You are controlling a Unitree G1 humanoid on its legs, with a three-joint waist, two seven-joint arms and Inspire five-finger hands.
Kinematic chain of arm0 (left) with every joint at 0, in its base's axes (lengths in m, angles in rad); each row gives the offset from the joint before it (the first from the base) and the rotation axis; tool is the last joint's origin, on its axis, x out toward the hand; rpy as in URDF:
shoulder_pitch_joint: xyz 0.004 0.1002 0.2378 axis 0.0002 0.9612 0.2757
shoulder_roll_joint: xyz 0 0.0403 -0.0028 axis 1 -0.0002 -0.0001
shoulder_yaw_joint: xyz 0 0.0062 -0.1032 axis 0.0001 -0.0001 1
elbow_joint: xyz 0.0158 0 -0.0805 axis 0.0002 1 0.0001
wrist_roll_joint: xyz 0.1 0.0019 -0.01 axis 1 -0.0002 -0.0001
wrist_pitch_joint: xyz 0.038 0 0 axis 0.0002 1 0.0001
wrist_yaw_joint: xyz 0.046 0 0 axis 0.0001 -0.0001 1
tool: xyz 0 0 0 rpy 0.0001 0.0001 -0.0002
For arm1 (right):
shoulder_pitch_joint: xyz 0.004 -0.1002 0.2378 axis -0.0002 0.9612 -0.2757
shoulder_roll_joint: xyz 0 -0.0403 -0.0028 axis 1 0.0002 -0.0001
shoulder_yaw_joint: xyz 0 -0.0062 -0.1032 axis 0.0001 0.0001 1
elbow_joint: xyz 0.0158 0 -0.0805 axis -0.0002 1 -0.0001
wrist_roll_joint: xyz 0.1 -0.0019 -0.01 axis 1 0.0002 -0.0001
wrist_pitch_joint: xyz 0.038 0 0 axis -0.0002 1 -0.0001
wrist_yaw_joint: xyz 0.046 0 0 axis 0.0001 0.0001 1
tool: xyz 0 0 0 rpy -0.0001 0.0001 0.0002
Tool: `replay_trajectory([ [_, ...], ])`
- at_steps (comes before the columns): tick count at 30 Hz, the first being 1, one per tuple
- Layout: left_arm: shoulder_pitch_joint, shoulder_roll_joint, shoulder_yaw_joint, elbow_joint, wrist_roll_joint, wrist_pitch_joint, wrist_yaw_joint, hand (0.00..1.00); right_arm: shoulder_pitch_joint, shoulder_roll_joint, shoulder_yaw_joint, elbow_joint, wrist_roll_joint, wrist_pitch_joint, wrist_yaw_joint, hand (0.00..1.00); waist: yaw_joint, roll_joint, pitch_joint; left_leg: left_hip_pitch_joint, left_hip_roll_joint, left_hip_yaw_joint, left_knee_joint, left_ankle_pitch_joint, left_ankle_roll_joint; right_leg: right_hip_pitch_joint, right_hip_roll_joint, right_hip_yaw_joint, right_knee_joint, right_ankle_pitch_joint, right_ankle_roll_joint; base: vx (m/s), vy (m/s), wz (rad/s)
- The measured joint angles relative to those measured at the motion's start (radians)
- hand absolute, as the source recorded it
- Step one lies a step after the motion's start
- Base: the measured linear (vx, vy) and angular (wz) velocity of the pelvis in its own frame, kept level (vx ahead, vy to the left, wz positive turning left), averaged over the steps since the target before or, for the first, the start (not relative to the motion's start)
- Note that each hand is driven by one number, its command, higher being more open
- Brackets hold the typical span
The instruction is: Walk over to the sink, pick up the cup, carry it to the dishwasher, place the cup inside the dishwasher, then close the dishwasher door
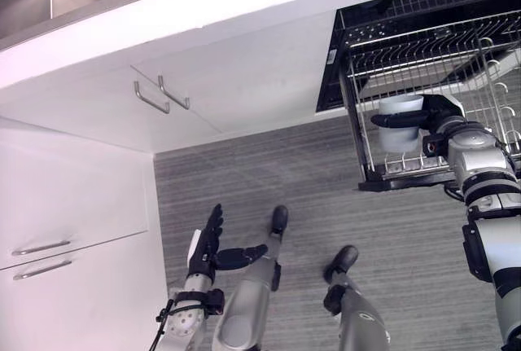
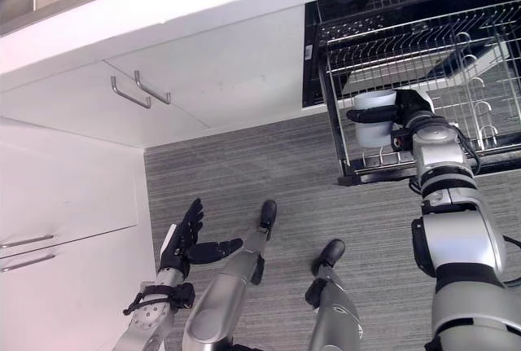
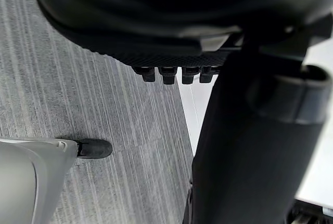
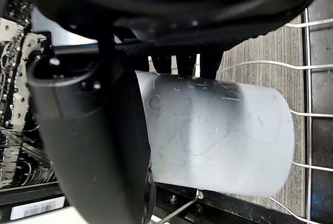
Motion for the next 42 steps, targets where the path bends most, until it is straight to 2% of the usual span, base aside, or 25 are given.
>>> replay_trajectory([
  [15, 0.022, -0.013, -0.018, -0.058, 0.004, 0.004, -0.023, 1.0, -0.032, -0.041, -0.001, 0.012, 0.015, 0.008, 0.059, 1.0, 0.002, 0.017, 0.003, -0.014, 0.004, -0.031, 0.01, 0.009, -0.016, -0.034, -0.019, -0.027, 0.104, -0.062, -0.013, -0.01, -0.057, 0.06],
  [19, 0.049, -0.013, -0.011, -0.08, 0.024, 0.008, -0.027, 1.0, -0.025, -0.071, -0.012, -0.058, 0.054, 0.009, 0.1, 1.0, -0.01, 0.016, 0.003, 0.003, 0.003, -0.041, 0.007, 0.01, -0.018, -0.014, -0.019, -0.039, 0.11, -0.07, -0.013, -0.01, -0.068, 0.09],
  [20, 0.059, -0.012, -0.006, -0.081, 0.024, 0.009, -0.034, 1.0, 0.008, -0.086, -0.024, -0.124, 0.076, 0.003, 0.111, 1.0, -0.014, 0.015, 0.004, 0.022, 0.002, -0.042, 0.001, 0.01, -0.018, 0.003, -0.02, -0.041, 0.11, -0.073, -0.012, 0.0, -0.064, 0.05],
  [25, 0.102, 0.009, 0.02, -0.081, 0.028, 0.009, -0.041, 1.0, 0.155, -0.086, -0.071, -0.338, 0.126, -0.047, 0.154, 1.0, -0.044, -0.013, 0.005, 0.084, 0.005, -0.036, -0.027, 0.012, -0.018, 0.056, -0.019, -0.039, 0.099, -0.079, -0.009, 0.0, -0.067, -0.02],
  [26, 0.114, 0.009, 0.035, -0.08, 0.045, 0.009, -0.042, 1.0, 0.203, -0.076, -0.079, -0.388, 0.129, -0.051, 0.166, 1.0, -0.052, -0.032, 0.004, 0.098, 0.007, -0.031, -0.037, 0.013, -0.018, 0.065, -0.018, -0.035, 0.094, -0.078, -0.009, 0.01, -0.049, -0.15],
  [29, 0.134, 0.018, 0.064, -0.068, 0.066, 0.009, -0.044, 1.0, 0.325, -0.006, -0.124, -0.486, 0.128, -0.052, 0.18, 1.0, -0.063, -0.084, -0.008, 0.141, 0.015, -0.008, -0.066, 0.013, -0.019, 0.094, -0.004, -0.015, 0.065, -0.071, -0.005, 0.04, -0.078, -0.21],
  [35, 0.141, 0.016, 0.092, 0.032, 0.144, -0.004, -0.052, 1.0, 0.542, 0.165, -0.248, -0.728, 0.159, -0.065, 0.188, 1.0, -0.095, -0.155, -0.048, 0.211, 0.027, 0.057, -0.093, -0.013, -0.015, 0.164, 0.025, 0.038, -0.049, -0.023, 0.004, 0.08, -0.053, -0.32],
  [37, 0.146, -0.002, 0.128, 0.13, 0.162, 0.001, -0.04, 1.0, 0.71, 0.305, -0.321, -0.888, 0.244, -0.08, 0.206, 1.0, -0.111, -0.198, -0.101, 0.237, 0.026, 0.088, -0.094, -0.034, -0.017, 0.188, 0.029, 0.066, -0.084, -0.018, 0.01, 0.19, -0.052, -0.31],
  [38, 0.146, -0.013, 0.152, 0.149, 0.157, 0.01, -0.042, 1.0, 0.761, 0.349, -0.34, -0.93, 0.271, -0.089, 0.215, 1.0, -0.12, -0.205, -0.122, 0.24, 0.025, 0.093, -0.094, -0.039, -0.018, 0.192, 0.029, 0.069, -0.091, -0.018, 0.011, 0.16, -0.039, -0.31],
  [39, 0.146, -0.044, 0.208, 0.204, 0.158, 0.023, -0.04, 1.0, 0.863, 0.444, -0.359, -1.004, 0.316, -0.116, 0.232, 1.0, -0.143, -0.218, -0.161, 0.254, 0.022, 0.104, -0.094, -0.051, -0.02, 0.207, 0.03, 0.078, -0.107, -0.017, 0.013, 0.2, -0.037, -0.22],
  [40, 0.146, -0.08, 0.277, 0.262, 0.154, 0.041, -0.038, 1.0, 0.957, 0.538, -0.365, -1.074, 0.343, -0.142, 0.247, 1.0, -0.168, -0.223, -0.2, 0.273, 0.02, 0.114, -0.094, -0.063, -0.021, 0.227, 0.031, 0.086, -0.123, -0.017, 0.014, 0.19, -0.033, -0.25],
  [42, 0.146, -0.127, 0.361, 0.328, 0.146, 0.064, -0.028, 1.0, 1.096, 0.66, -0.366, -1.185, 0.345, -0.189, 0.264, 1.0, -0.198, -0.221, -0.248, 0.307, 0.02, 0.134, -0.094, -0.081, -0.026, 0.258, 0.033, 0.102, -0.144, -0.016, 0.016, 0.16, -0.028, -0.28],
])
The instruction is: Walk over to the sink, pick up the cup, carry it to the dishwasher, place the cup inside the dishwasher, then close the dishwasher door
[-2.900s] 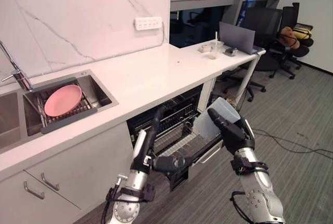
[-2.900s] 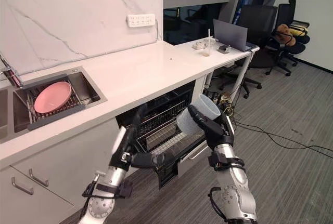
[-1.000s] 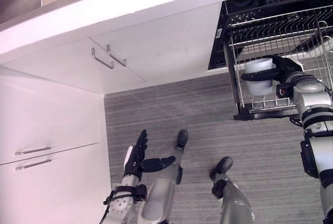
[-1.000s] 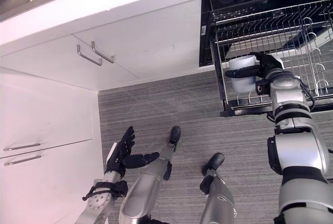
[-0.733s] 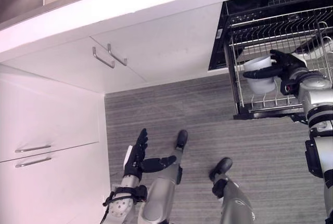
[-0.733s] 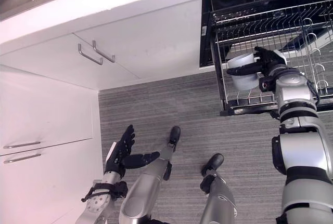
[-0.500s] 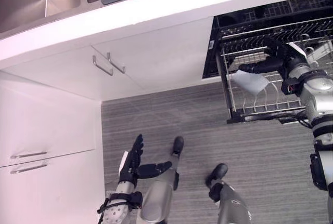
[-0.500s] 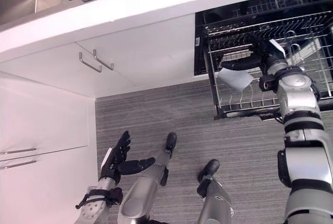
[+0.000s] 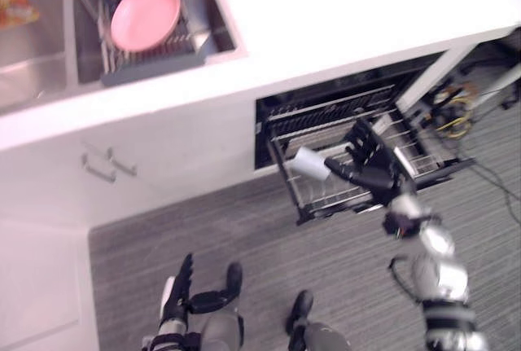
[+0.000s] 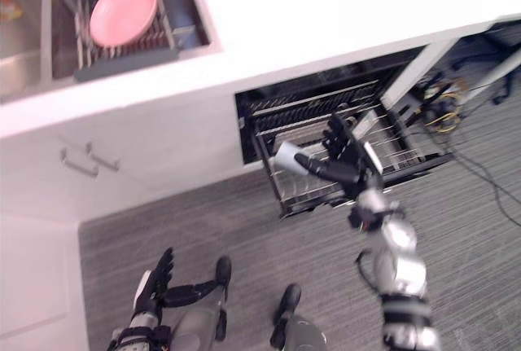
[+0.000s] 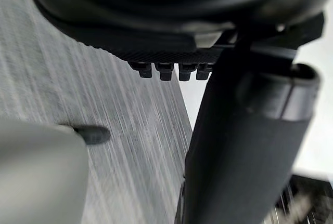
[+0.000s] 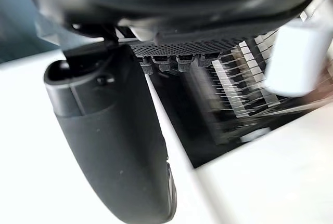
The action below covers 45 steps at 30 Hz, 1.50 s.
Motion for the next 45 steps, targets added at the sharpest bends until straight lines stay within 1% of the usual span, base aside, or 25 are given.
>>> replay_trajectory([
  [3, 0.0, -0.026, 0.044, 0.064, -0.006, 0.013, 0.035, 1.0, 0.131, 0.102, 0.009, -0.127, 0.001, -0.064, 0.057, 1.0, -0.023, 0.006, -0.052, 0.053, 0.007, 0.023, -0.005, -0.021, -0.008, 0.052, 0.006, 0.017, -0.024, 0.0, 0.001, 0.06, -0.018, -0.26],
  [6, 0.0, -0.025, 0.047, 0.1, 0.018, 0.015, 0.051, 1.0, 0.146, 0.103, 0.014, -0.194, 0.011, -0.078, 0.122, 1.0, -0.025, 0.009, -0.102, 0.088, 0.014, 0.027, -0.005, -0.031, -0.012, 0.086, 0.013, 0.022, -0.031, -0.004, 0.003, 0.0, -0.023, -0.1],
  [10, -0.001, -0.035, 0.078, 0.12, 0.021, 0.027, 0.065, 1.0, 0.119, 0.077, 0.021, -0.232, 0.064, -0.068, 0.205, 1.0, -0.024, 0.01, -0.122, 0.105, 0.007, 0.018, 0.019, -0.055, -0.006, 0.133, 0.007, -0.007, -0.029, -0.01, 0.007, -0.03, 0.004, 0.21],
  [11, -0.007, -0.032, 0.082, 0.127, 0.025, 0.038, 0.065, 1.0, 0.118, 0.068, 0.019, -0.238, 0.077, -0.065, 0.21, 1.0, -0.028, 0.009, -0.121, 0.091, 0.013, 0.086, 0.066, -0.084, 0.017, 0.16, -0.008, -0.051, -0.03, -0.01, 0.013, -0.01, 0.034, 0.88],
  [12, -0.019, -0.029, 0.081, 0.143, 0.04, 0.045, 0.063, 1.0, 0.118, 0.059, 0.007, -0.241, 0.078, -0.065, 0.205, 1.0, -0.035, 0.01, -0.121, 0.088, 0.034, 0.187, 0.102, -0.103, 0.018, 0.19, -0.024, -0.105, -0.029, -0.016, 0.024, 0.02, 0.105, 1.78],
  [13, -0.03, -0.029, 0.081, 0.158, 0.083, 0.05, 0.058, 1.0, 0.118, 0.024, -0.016, -0.243, 0.078, -0.064, 0.176, 1.0, -0.045, 0.014, -0.121, 0.079, 0.065, 0.306, 0.162, -0.107, 0.015, 0.241, -0.05, -0.198, -0.016, -0.034, 0.05, 0.04, 0.131, 1.81],
  [14, -0.033, -0.03, 0.081, 0.16, 0.096, 0.051, 0.056, 1.0, 0.116, 0.006, -0.027, -0.243, 0.078, -0.06, 0.162, 1.0, -0.044, 0.021, -0.126, 0.071, 0.067, 0.321, 0.176, -0.11, 0.015, 0.252, -0.063, -0.23, -0.007, -0.042, 0.062, 0.03, 0.158, 1.74],
  [15, -0.034, -0.03, 0.082, 0.16, 0.119, 0.05, 0.05, 1.0, 0.107, -0.022, -0.036, -0.244, 0.078, -0.05, 0.137, 1.0, -0.039, 0.024, -0.131, 0.058, 0.056, 0.323, 0.189, -0.115, 0.022, 0.259, -0.08, -0.262, 0.007, -0.048, 0.074, 0.04, 0.184, 1.01],
  [16, -0.034, -0.023, 0.082, 0.166, 0.173, 0.046, 0.039, 1.0, 0.078, -0.048, -0.034, -0.243, 0.078, -0.028, 0.109, 1.0, -0.011, 0.031, -0.13, 0.05, 0.027, 0.309, 0.189, -0.122, 0.036, 0.26, -0.101, -0.271, 0.012, -0.047, 0.09, 0.04, 0.188, 0.73],
  [19, -0.004, -0.01, 0.088, 0.222, 0.204, 0.066, 0.03, 1.0, 0.061, -0.026, -0.034, -0.244, 0.089, -0.018, 0.1, 1.0, -0.004, 0.023, -0.127, 0.063, -0.035, 0.299, 0.16, -0.131, 0.055, 0.264, -0.16, -0.273, 0.048, -0.067, 0.104, 0.08, 0.187, 0.39],
  [20, 0.001, -0.008, 0.088, 0.233, 0.206, 0.074, 0.037, 1.0, 0.063, -0.019, -0.035, -0.243, 0.093, -0.016, 0.097, 1.0, -0.008, 0.022, -0.126, 0.07, -0.045, 0.299, 0.151, -0.132, 0.056, 0.258, -0.178, -0.276, 0.083, -0.073, 0.102, 0.14, 0.205, 0.43],
  [21, 0.007, -0.018, 0.087, 0.264, 0.214, 0.077, 0.049, 1.0, 0.083, -0.011, -0.04, -0.243, 0.098, -0.016, 0.086, 1.0, -0.017, 0.032, -0.126, 0.093, -0.054, 0.294, 0.123, -0.132, 0.057, 0.222, -0.221, -0.259, 0.215, -0.077, 0.089, 0.11, 0.132, 0.5],
  [22, 0.013, -0.018, 0.078, 0.266, 0.247, 0.065, 0.061, 1.0, 0.112, -0.002, -0.04, -0.237, 0.098, -0.018, 0.077, 1.0, -0.018, 0.04, -0.125, 0.116, -0.053, 0.284, 0.105, -0.131, 0.058, 0.14, -0.264, -0.188, 0.416, -0.07, -0.012, 0.14, 0.16, 0.5],
  [23, 0.015, -0.016, 0.068, 0.264, 0.262, 0.057, 0.065, 1.0, 0.126, 0.004, -0.039, -0.23, 0.098, -0.018, 0.075, 1.0, -0.021, 0.039, -0.123, 0.128, -0.053, 0.27, 0.097, -0.132, 0.068, 0.091, -0.279, -0.131, 0.525, -0.044, -0.062, 0.13, 0.136, 0.55],
  [24, 0.009, 0.008, 0.04, 0.262, 0.271, 0.06, 0.069, 1.0, 0.148, 0.02, -0.033, -0.219, 0.095, -0.019, 0.073, 1.0, -0.034, 0.038, -0.118, 0.15, -0.048, 0.228, 0.091, -0.133, 0.086, 0.018, -0.256, -0.008, 0.665, -0.058, -0.066, 0.16, 0.101, 0.9],
  [25, -0.003, 0.036, 0.005, 0.263, 0.267, 0.074, 0.07, 1.0, 0.172, 0.033, -0.022, -0.22, 0.093, -0.026, 0.073, 1.0, -0.057, 0.027, -0.112, 0.157, -0.044, 0.174, 0.086, -0.134, 0.089, -0.018, -0.181, 0.088, 0.691, -0.124, -0.035, 0.16, 0.041, 1.05],
  [26, -0.009, 0.047, -0.011, 0.265, 0.266, 0.08, 0.07, 1.0, 0.179, 0.036, -0.02, -0.223, 0.093, -0.032, 0.072, 1.0, -0.066, 0.018, -0.109, 0.164, -0.044, 0.151, 0.082, -0.134, 0.089, -0.024, -0.143, 0.122, 0.666, -0.155, -0.024, 0.2, 0.006, 1.11],
  [27, -0.019, 0.064, -0.026, 0.271, 0.262, 0.096, 0.058, 1.0, 0.191, 0.036, -0.016, -0.233, 0.094, -0.044, 0.062, 1.0, -0.073, 0.002, -0.113, 0.181, -0.048, 0.123, 0.067, -0.133, 0.086, -0.029, -0.088, 0.158, 0.577, -0.192, -0.017, 0.18, -0.002, 0.69],
  [30, -0.029, 0.07, -0.033, 0.293, 0.247, 0.111, 0.032, 1.0, 0.202, 0.034, -0.004, -0.274, 0.105, -0.079, 0.053, 1.0, -0.066, -0.002, -0.115, 0.215, -0.055, 0.094, 0.052, -0.13, 0.072, -0.046, -0.014, 0.16, 0.33, -0.191, -0.026, 0.23, -0.048, 0.44],
  [31, -0.028, 0.071, -0.033, 0.295, 0.247, 0.107, 0.031, 1.0, 0.203, 0.034, -0.002, -0.274, 0.117, -0.084, 0.06, 1.0, -0.066, -0.004, -0.117, 0.22, -0.057, 0.092, 0.056, -0.134, 0.069, -0.05, -0.008, 0.164, 0.301, -0.172, -0.029, 0.24, -0.091, 0.35],
  [32, -0.026, 0.075, -0.034, 0.296, 0.249, 0.097, 0.026, 1.0, 0.206, 0.035, -0.002, -0.277, 0.123, -0.095, 0.065, 1.0, -0.068, -0.013, -0.122, 0.226, -0.066, 0.077, 0.064, -0.147, 0.059, -0.045, -0.005, 0.175, 0.234, -0.084, -0.039, 0.23, -0.116, 0.37],
  [33, -0.027, 0.073, -0.033, 0.298, 0.248, 0.09, 0.018, 1.0, 0.205, 0.031, -0.002, -0.281, 0.126, -0.106, 0.061, 1.0, -0.068, -0.015, -0.123, 0.232, -0.067, 0.068, 0.079, -0.169, 0.048, -0.021, -0.005, 0.169, 0.199, -0.053, -0.017, 0.23, -0.126, 0.33],
  [36, -0.018, 0.045, -0.018, 0.291, 0.237, 0.084, 0.006, 1.0, 0.201, 0.004, 0.001, -0.312, 0.127, -0.108, 0.023, 1.0, -0.057, 0.019, -0.133, 0.239, -0.025, 0.087, 0.098, -0.208, 0.027, 0.05, 0.039, 0.148, 0.091, -0.031, -0.025, 0.23, -0.126, 0.07],
  [40, -0.015, 0.038, 0.007, 0.288, 0.228, 0.084, -0.004, 1.0, 0.195, -0.006, -0.003, -0.368, 0.126, -0.114, -0.025, 1.0, -0.046, 0.018, -0.14, 0.24, -0.003, 0.112, 0.097, -0.224, 0.008, 0.071, 0.069, 0.156, 0.038, -0.024, -0.031, 0.14, -0.065, -0.09],
  [45, 0.0, 0.018, 0.045, 0.269, 0.23, 0.084, 0.013, 1.0, 0.197, 0.017, -0.005, -0.406, 0.116, -0.116, -0.063, 1.0, -0.045, 0.019, -0.141, 0.251, -0.003, 0.157, 0.098, -0.23, -0.003, 0.089, 0.073, 0.171, 0.006, -0.021, -0.03, 0.09, -0.008, -0.09],
])
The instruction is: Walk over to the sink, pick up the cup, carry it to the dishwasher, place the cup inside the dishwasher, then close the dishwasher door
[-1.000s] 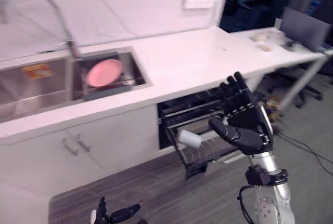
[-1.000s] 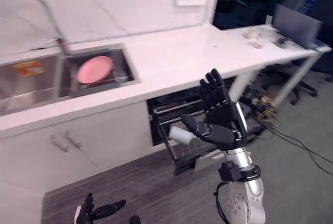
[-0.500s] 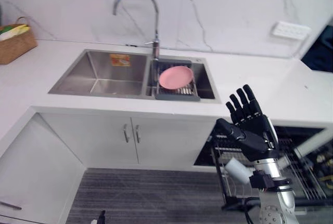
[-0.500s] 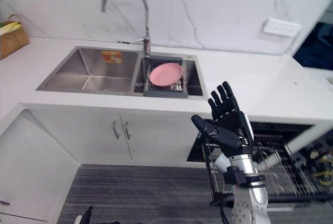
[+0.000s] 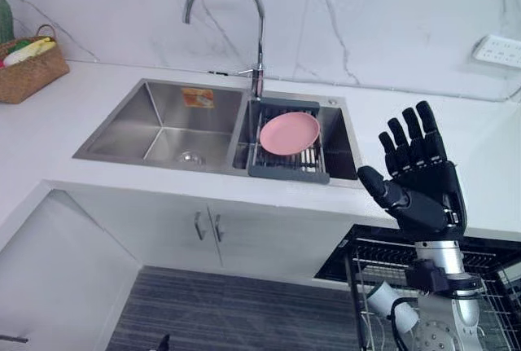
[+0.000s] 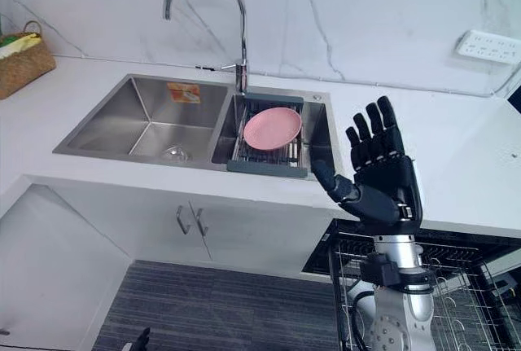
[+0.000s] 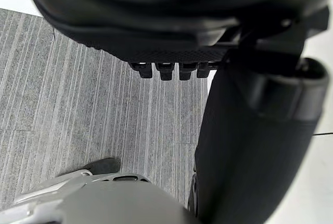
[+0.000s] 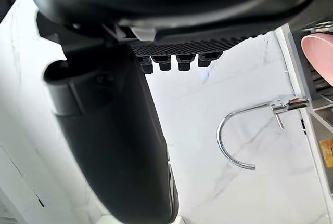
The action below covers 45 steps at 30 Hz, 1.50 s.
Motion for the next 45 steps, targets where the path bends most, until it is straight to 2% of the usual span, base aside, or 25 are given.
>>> replay_trajectory([
  [1, 0.007, -0.003, 0.001, -0.008, 0.0, -0.003, 0.006, 1.0, 0.002, 0.005, 0.0, -0.002, -0.002, 0.0, -0.006, 1.0, 0.001, 0.0, 0.0, 0.003, 0.0, 0.014, 0.004, -0.003, -0.003, 0.003, 0.001, 0.007, -0.002, -0.001, 0.0, 0.04, 0.006, -0.22],
  [3, 0.015, -0.013, 0.022, -0.01, -0.016, -0.02, 0.011, 1.0, 0.013, 0.016, 0.002, -0.004, -0.002, -0.002, -0.013, 1.0, 0.002, 0.004, 0.004, -0.021, 0.017, 0.032, 0.098, -0.052, -0.013, 0.013, 0.008, 0.027, -0.004, -0.005, -0.003, 0.03, -0.015, -0.28],
  [5, 0.026, -0.02, 0.045, -0.01, -0.107, -0.032, 0.008, 1.0, 0.037, 0.025, 0.011, -0.011, -0.001, -0.003, -0.016, 1.0, 0.003, 0.001, 0.007, -0.089, 0.045, 0.057, 0.307, -0.103, -0.03, 0.029, 0.006, 0.042, 0.005, -0.022, -0.008, 0.0, -0.048, -0.26],
  [6, 0.032, -0.036, 0.067, -0.016, -0.166, -0.047, 0.004, 1.0, 0.07, 0.024, 0.018, -0.042, -0.001, -0.005, -0.017, 1.0, 0.002, 0.007, 0.013, -0.159, 0.082, 0.075, 0.499, -0.113, -0.031, 0.041, 0.004, 0.049, 0.013, -0.039, -0.018, -0.02, -0.046, -0.21],
  [7, 0.044, -0.058, 0.086, -0.037, -0.202, -0.062, 0.003, 1.0, 0.101, 0.019, 0.018, -0.091, 0.0, -0.006, -0.016, 1.0, 0.002, 0.031, 0.018, -0.223, 0.13, 0.082, 0.666, -0.106, -0.03, 0.058, 0.016, 0.056, 0.024, -0.052, -0.024, 0.0, -0.022, -0.21],
  [8, 0.052, -0.072, 0.097, -0.048, -0.204, -0.066, 0.002, 1.0, 0.11, 0.018, 0.018, -0.108, 0.001, -0.01, -0.011, 1.0, 0.002, 0.035, 0.017, -0.244, 0.149, 0.086, 0.719, -0.12, -0.03, 0.062, 0.019, 0.059, 0.027, -0.057, -0.026, 0.05, 0.045, -0.24],
  [9, 0.065, -0.085, 0.109, -0.053, -0.209, -0.068, -0.005, 1.0, 0.112, 0.019, 0.018, -0.122, 0.005, -0.031, -0.004, 1.0, 0.003, 0.046, 0.009, -0.255, 0.17, 0.106, 0.721, -0.167, -0.017, 0.073, 0.017, 0.073, 0.028, -0.065, -0.029, 0.07, 0.077, -0.22],
  [10, 0.066, -0.086, 0.112, -0.053, -0.21, -0.068, -0.009, 1.0, 0.103, 0.019, 0.015, -0.121, 0.009, -0.042, -0.005, 1.0, 0.004, 0.044, 0.007, -0.259, 0.171, 0.118, 0.692, -0.186, -0.015, 0.077, 0.009, 0.083, 0.028, -0.067, -0.027, 0.11, 0.112, -0.32],
  [11, 0.066, -0.086, 0.12, -0.054, -0.209, -0.07, -0.019, 1.0, 0.074, 0.017, 0.008, -0.121, 0.013, -0.059, -0.005, 1.0, 0.005, 0.039, 0.007, -0.275, 0.16, 0.131, 0.586, -0.191, -0.008, 0.077, -0.017, 0.099, 0.025, -0.069, -0.024, 0.14, 0.179, -0.37],
  [13, 0.067, -0.097, 0.132, -0.057, -0.196, -0.083, -0.021, 1.0, 0.034, 0.013, -0.003, -0.121, 0.018, -0.079, -0.006, 1.0, 0.013, 0.039, 0.007, -0.289, 0.147, 0.122, 0.408, -0.152, -0.026, 0.079, -0.052, 0.13, 0.021, -0.08, -0.006, 0.12, 0.187, -0.44],
  [14, 0.073, -0.106, 0.138, -0.06, -0.195, -0.097, -0.019, 1.0, 0.029, 0.009, -0.001, -0.121, 0.019, -0.085, -0.007, 1.0, 0.028, 0.041, 0.007, -0.285, 0.146, 0.11, 0.357, -0.097, -0.039, 0.096, -0.068, 0.154, 0.011, -0.088, 0.006, 0.16, 0.238, -0.59],
  [16, 0.083, -0.116, 0.137, -0.061, -0.201, -0.106, -0.016, 1.0, 0.026, -0.002, 0.03, -0.122, 0.017, -0.084, -0.002, 1.0, 0.042, 0.04, 0.003, -0.259, 0.109, 0.112, 0.364, -0.087, -0.009, 0.121, -0.091, 0.208, -0.01, -0.098, 0.017, 0.3, 0.393, -0.67],
  [17, 0.082, -0.115, 0.137, -0.06, -0.201, -0.107, -0.015, 1.0, 0.02, -0.015, 0.068, -0.125, 0.015, -0.084, 0.011, 1.0, 0.044, 0.046, 0.0, -0.262, 0.098, 0.125, 0.393, -0.111, 0.034, 0.12, -0.105, 0.249, 0.007, -0.101, 0.023, 0.29, 0.349, -0.53],
  [20, 0.071, -0.093, 0.137, -0.052, -0.214, -0.102, -0.016, 1.0, 0.005, -0.021, 0.149, -0.122, -0.036, -0.075, 0.052, 1.0, 0.044, 0.015, -0.01, -0.243, 0.072, 0.17, 0.414, -0.148, 0.052, 0.109, -0.139, 0.29, 0.019, -0.091, 0.042, 0.29, 0.275, -0.34],
  [21, 0.066, -0.084, 0.136, -0.049, -0.2, -0.096, -0.015, 1.0, -0.011, -0.024, 0.157, -0.121, -0.048, -0.068, 0.061, 1.0, 0.047, 0.004, -0.017, -0.234, 0.06, 0.171, 0.414, -0.149, 0.057, 0.112, -0.151, 0.29, 0.019, -0.073, 0.066, 0.32, 0.151, -0.17],
  [23, 0.057, -0.075, 0.136, -0.039, -0.193, -0.082, -0.015, 1.0, -0.041, -0.036, 0.154, -0.112, -0.062, -0.067, 0.065, 1.0, 0.048, -0.003, -0.022, -0.203, 0.041, 0.167, 0.405, -0.149, 0.06, 0.123, -0.16, 0.283, 0.033, -0.057, 0.084, 0.25, 0.101, -0.02],
  [24, 0.046, -0.069, 0.134, -0.02, -0.176, -0.069, -0.015, 1.0, -0.067, -0.051, 0.149, -0.087, -0.066, -0.067, 0.06, 1.0, 0.046, -0.004, -0.025, -0.164, 0.028, 0.161, 0.37, -0.15, 0.061, 0.116, -0.159, 0.272, 0.094, -0.055, 0.086, 0.21, 0.104, 0.02],
  [27, 0.033, -0.036, 0.082, 0.023, -0.148, -0.046, -0.013, 1.0, -0.16, -0.074, 0.164, 0.023, -0.08, -0.068, 0.053, 1.0, 0.039, 0.006, -0.023, -0.063, 0.013, 0.128, 0.238, -0.161, 0.068, -0.07, -0.153, 0.227, 0.478, -0.063, 0.1, 0.17, 0.085, -0.28],
  [28, 0.031, -0.02, 0.068, 0.036, -0.137, -0.03, -0.012, 1.0, -0.187, -0.072, 0.174, 0.062, -0.08, -0.067, 0.058, 1.0, 0.028, 0.001, -0.025, -0.044, 0.011, 0.141, 0.217, -0.156, 0.064, -0.13, -0.167, 0.186, 0.573, -0.084, 0.081, 0.11, 0.075, -0.34],
  [29, 0.024, -0.01, 0.055, 0.044, -0.135, -0.015, -0.005, 1.0, -0.191, -0.072, 0.175, 0.08, -0.08, -0.067, 0.06, 1.0, 0.022, -0.004, -0.028, -0.03, 0.011, 0.147, 0.202, -0.154, 0.06, -0.161, -0.175, 0.13, 0.591, -0.1, 0.068, 0.15, 0.08, -0.11],
  [32, -0.012, 0.006, 0.034, 0.064, -0.103, 0.011, -0.002, 1.0, -0.197, -0.074, 0.19, 0.101, -0.08, -0.068, 0.072, 1.0, 0.01, -0.005, -0.028, 0.005, 0.015, 0.161, 0.205, -0.148, 0.046, -0.21, -0.144, 0.001, 0.427, -0.103, 0.042, 0.23, 0.013, -0.04],
  [33, -0.021, 0.011, 0.029, 0.062, -0.084, 0.011, -0.002, 1.0, -0.197, -0.075, 0.196, 0.103, -0.08, -0.068, 0.074, 1.0, 0.003, -0.012, -0.031, 0.004, 0.015, 0.148, 0.226, -0.158, 0.029, -0.21, -0.102, -0.024, 0.297, -0.014, -0.007, 0.16, -0.03, 0.04],
  [34, -0.011, 0.01, 0.036, 0.02, -0.089, 0.012, 0.026, 1.0, -0.298, -0.117, 0.125, 0.168, -0.076, -0.081, 0.052, 1.0, 0.029, -0.022, 0.021, -0.068, -0.001, 0.011, 0.223, -0.12, 0.038, -0.034, -0.065, -0.025, -0.067, 0.17, 0.028, 0.1, -0.024, 0.03],
  [40, -0.007, 0.009, 0.036, 0.02, -0.089, 0.006, 0.025, 1.0, -0.303, -0.117, 0.125, 0.168, -0.068, -0.08, 0.053, 1.0, 0.03, -0.022, 0.021, -0.075, 0.0, 0.01, 0.223, -0.12, 0.038, -0.031, -0.064, -0.027, -0.086, 0.18, 0.028, 0.0, 0.0, 0.0],
  [45, -0.008, 0.005, 0.041, 0.032, -0.103, -0.004, 0.021, 1.0, -0.238, -0.105, 0.111, 0.167, -0.044, -0.051, 0.049, 1.0, 0.03, -0.019, 0.022, -0.071, 0.012, 0.026, 0.206, -0.117, 0.033, -0.025, -0.057, -0.025, -0.114, 0.19, 0.023, -0.01, -0.014, -0.04],
])
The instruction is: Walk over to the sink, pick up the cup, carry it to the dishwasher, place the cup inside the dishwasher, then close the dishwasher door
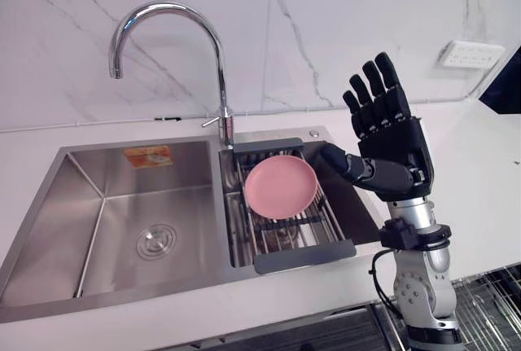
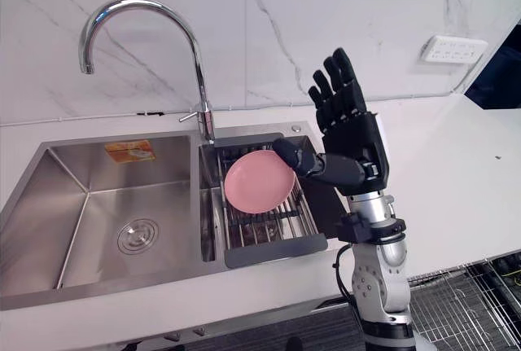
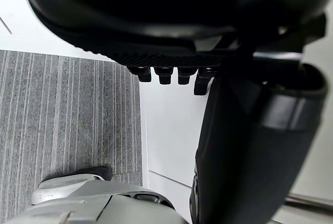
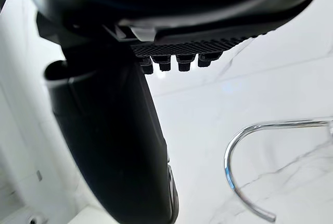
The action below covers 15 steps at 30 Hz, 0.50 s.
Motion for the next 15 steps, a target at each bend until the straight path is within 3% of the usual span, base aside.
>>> replay_trajectory([
  [2, -0.001, 0.0, 0.002, 0.01, -0.009, -0.002, 0.0, 1.0, 0.031, -0.001, -0.018, 0.0, -0.037, 0.004, -0.009, 1.0, -0.003, 0.0, -0.001, 0.004, 0.005, 0.005, -0.011, 0.003, -0.005, -0.004, 0.005, 0.001, 0.0, -0.005, -0.006, 0.0, -0.038, -0.1],
  [5, -0.024, 0.003, 0.02, 0.06, -0.023, -0.007, -0.008, 1.0, 0.062, -0.039, -0.07, -0.001, -0.214, 0.031, -0.054, 1.0, -0.005, -0.001, -0.003, 0.02, 0.015, 0.035, -0.043, 0.017, -0.02, -0.018, 0.02, 0.008, -0.001, -0.007, -0.01, 0.02, -0.061, -0.24],
  [7, -0.031, 0.002, 0.042, 0.088, -0.037, -0.004, -0.014, 1.0, 0.065, -0.123, -0.081, -0.008, -0.454, 0.044, -0.114, 1.0, -0.016, 0.0, -0.004, 0.033, 0.027, 0.054, -0.059, 0.021, -0.027, -0.026, 0.037, 0.026, -0.001, -0.005, -0.011, 0.03, -0.076, -0.31],
  [11, -0.042, 0.011, 0.058, 0.124, -0.036, 0.012, -0.02, 1.0, 0.065, -0.245, -0.096, -0.057, -0.788, 0.05, -0.169, 1.0, -0.03, -0.002, -0.007, 0.057, 0.031, 0.067, -0.082, 0.029, -0.037, -0.02, 0.045, 0.037, -0.001, -0.003, -0.014, -0.03, -0.049, -0.13],
  [15, -0.037, 0.025, 0.058, 0.126, -0.029, 0.02, -0.027, 1.0, 0.053, -0.257, -0.077, -0.095, -0.99, 0.047, -0.174, 1.0, -0.026, -0.017, -0.023, 0.065, 0.03, 0.082, -0.082, 0.03, -0.035, -0.016, 0.044, 0.05, -0.006, 0.002, -0.017, -0.08, -0.007, -0.1],
])
